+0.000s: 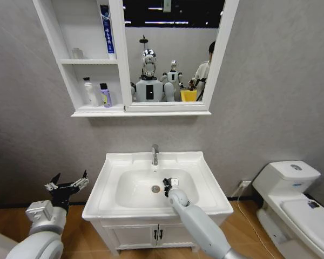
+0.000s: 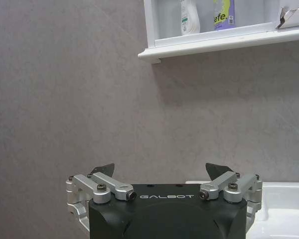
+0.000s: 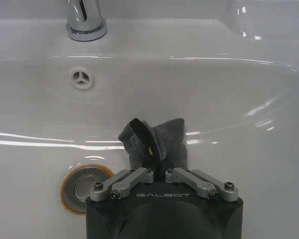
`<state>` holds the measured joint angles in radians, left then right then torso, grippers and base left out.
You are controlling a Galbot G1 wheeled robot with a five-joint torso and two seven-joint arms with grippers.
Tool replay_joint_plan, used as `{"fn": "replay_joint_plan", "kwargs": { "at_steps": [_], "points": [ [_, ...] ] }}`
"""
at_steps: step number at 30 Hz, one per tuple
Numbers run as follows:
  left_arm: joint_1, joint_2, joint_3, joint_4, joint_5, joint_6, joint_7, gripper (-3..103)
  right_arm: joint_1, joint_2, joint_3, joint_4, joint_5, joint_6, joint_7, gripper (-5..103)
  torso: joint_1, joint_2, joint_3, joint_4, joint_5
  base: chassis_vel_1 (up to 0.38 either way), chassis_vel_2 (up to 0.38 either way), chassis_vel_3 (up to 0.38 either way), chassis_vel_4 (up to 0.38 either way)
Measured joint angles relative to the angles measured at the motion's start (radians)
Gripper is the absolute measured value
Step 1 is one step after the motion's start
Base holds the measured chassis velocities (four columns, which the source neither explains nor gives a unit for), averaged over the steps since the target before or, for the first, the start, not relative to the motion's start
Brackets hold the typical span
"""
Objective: Move facial cleanser and shampoo from washbasin to cabinet, then wipe washbasin with towel.
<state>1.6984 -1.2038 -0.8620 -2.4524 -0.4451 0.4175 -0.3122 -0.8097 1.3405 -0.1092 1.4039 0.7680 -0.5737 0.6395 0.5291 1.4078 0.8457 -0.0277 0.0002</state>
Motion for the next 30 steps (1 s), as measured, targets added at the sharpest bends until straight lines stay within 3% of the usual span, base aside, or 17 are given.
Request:
{"fn": "replay_joint_plan", "kwargs": {
  "at_steps": [30],
  "points": [
    [0.000, 0.000, 0.000, 0.000, 0.000, 0.000, 0.000, 100, 0.085, 0.087, -0.103, -0.110, 0.007, -0.004, 0.001, 5, 0.000, 0.000, 0.000, 0.0000, -0.0001, 0.000, 0.000, 0.000, 0.000]
  ]
}}
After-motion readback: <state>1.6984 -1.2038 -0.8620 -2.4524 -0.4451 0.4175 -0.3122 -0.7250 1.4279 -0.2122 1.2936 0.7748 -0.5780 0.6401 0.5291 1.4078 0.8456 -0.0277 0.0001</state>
